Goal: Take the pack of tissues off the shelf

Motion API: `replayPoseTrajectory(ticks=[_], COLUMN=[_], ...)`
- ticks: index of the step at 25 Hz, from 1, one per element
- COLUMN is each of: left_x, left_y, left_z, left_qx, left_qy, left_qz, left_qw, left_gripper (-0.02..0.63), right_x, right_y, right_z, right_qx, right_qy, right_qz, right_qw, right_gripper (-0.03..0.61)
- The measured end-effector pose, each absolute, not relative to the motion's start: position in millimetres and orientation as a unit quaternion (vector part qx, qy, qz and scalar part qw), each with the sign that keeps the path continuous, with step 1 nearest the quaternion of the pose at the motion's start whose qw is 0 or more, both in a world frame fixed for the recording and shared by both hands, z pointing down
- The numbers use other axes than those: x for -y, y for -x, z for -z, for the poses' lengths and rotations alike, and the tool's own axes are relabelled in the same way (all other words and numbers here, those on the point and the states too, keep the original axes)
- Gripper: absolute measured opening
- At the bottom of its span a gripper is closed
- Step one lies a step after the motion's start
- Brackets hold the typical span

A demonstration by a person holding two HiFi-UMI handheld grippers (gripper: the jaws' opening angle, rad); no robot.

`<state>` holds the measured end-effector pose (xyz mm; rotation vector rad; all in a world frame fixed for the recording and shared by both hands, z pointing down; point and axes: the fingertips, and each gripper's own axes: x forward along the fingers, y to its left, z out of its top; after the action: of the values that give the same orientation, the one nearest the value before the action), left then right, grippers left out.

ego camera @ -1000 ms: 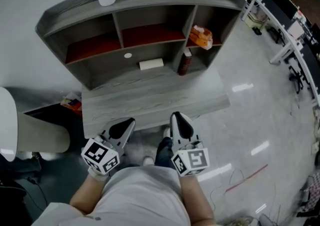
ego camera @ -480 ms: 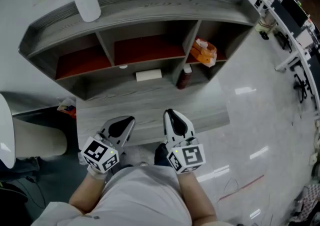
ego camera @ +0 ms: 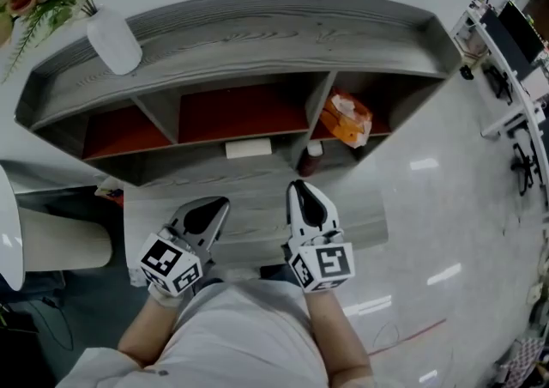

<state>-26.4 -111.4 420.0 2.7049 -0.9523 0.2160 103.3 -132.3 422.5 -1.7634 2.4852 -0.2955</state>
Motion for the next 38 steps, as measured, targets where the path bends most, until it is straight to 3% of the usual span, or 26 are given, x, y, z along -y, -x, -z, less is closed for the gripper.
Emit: replayPoseTrajectory(ticks=[18,22,25,34,38], left_x=[183,184,188,198,199], left_y=[-79,-94,-100,-98,-93], left_z=[-416,-414,-415,-427,-430], left_qx=[0.301,0.282,0.282,0.299,0.304], left_qy=[-0.942,-0.948,-0.948,-0.942,-0.940], left_qz=[-0.071,-0.075,-0.072,-0.078,-0.081], left_qw=[0.127,0.125,0.126,0.128,0.132], left_gripper=[0.018,0.018,0.017,0.018,0.017], right_x=[213,227,237,256,259], right_y=[-253,-276,-286,-288,-288], right_z=[-424,-442,-451,-472,-474], right_qx=[-0.752,-0.740,-0.735,-0.735,-0.733], right_qy=[0.657,0.668,0.673,0.670,0.672], right_qz=[0.065,0.079,0.081,0.096,0.083], right_qw=[0.002,-0.014,-0.028,-0.046,-0.060], right_gripper=[0.038,0.103,0.118,0.117,0.070])
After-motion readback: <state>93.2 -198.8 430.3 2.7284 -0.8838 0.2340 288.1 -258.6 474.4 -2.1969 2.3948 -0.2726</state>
